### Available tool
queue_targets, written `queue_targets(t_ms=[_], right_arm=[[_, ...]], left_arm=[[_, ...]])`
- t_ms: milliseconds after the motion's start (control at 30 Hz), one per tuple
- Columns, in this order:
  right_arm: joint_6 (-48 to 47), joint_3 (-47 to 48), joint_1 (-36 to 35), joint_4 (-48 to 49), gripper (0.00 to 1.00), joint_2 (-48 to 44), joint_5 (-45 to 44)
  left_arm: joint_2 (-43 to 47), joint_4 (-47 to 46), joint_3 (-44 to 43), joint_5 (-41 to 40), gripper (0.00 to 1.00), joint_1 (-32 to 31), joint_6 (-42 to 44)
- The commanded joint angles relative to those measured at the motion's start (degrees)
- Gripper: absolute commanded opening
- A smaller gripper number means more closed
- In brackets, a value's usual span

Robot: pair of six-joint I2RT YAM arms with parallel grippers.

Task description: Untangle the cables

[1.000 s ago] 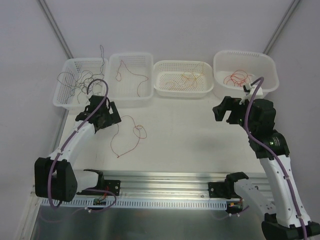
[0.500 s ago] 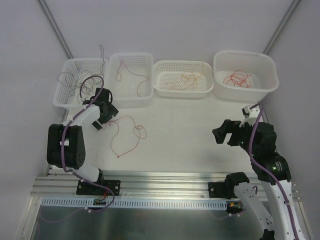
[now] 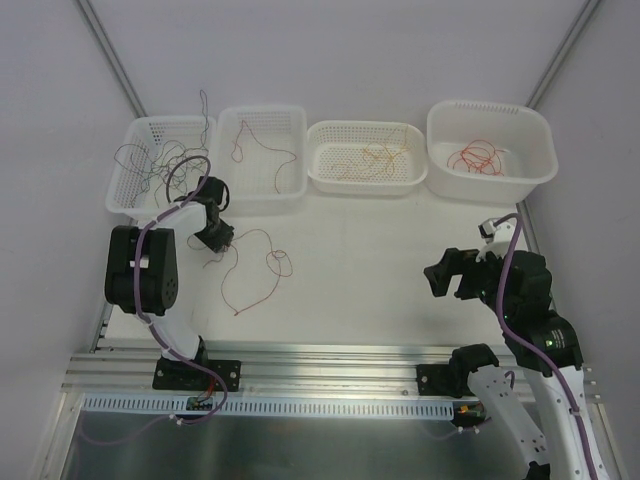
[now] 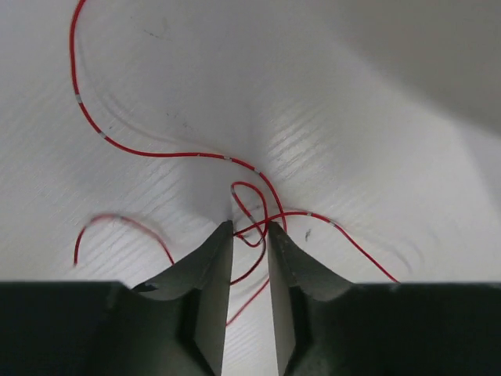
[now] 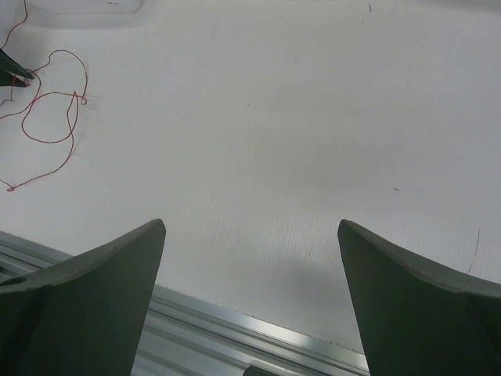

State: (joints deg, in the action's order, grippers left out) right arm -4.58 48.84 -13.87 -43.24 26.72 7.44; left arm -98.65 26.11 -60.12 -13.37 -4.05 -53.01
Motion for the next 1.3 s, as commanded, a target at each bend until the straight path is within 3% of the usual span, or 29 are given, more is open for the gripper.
queue_targets(t_ms=[0,100,400,633,900,1000,1267], right_arm=[[-1.3,-0.3,-1.0,0.4,0.97,-0.6,-0.9],[-1.2,-0.5,-1.2,0.7,0.97,-0.4,-0.7],[-1.4,0.4,-1.3,0.1,0.97,-0.3,-1.5],[-1.2,0.2,-1.3,0.3,0.97,0.2,-1.6],[-1.2,0.7,-1.4,0.3,0.97,1.1,-1.4],[-1.1,0.7,-1.3,0.4,0.97,1.6,-0.7],[-1.4,0.7,-1.3,-0.4,0.97,1.6,-0.8]], left_arm=[[-1.4,1.3,2.0,5.3,0.21,-0.8,-0.3],[-1.7,1.7,3.5,6.9,0.00,-3.4,1.2],[8.9,3.6,6.1,7.5,0.00,-15.3,4.9],[19.7,8.6,-5.3,4.8,0.00,-24.5,11.7],[20.3,13.5,-20.1,1.6,0.00,-37.0,18.9],[20.2,14.0,-20.8,-0.8,0.00,-37.0,18.5],[18.1,14.1,-11.3,-0.7,0.02,-32.3,14.5]])
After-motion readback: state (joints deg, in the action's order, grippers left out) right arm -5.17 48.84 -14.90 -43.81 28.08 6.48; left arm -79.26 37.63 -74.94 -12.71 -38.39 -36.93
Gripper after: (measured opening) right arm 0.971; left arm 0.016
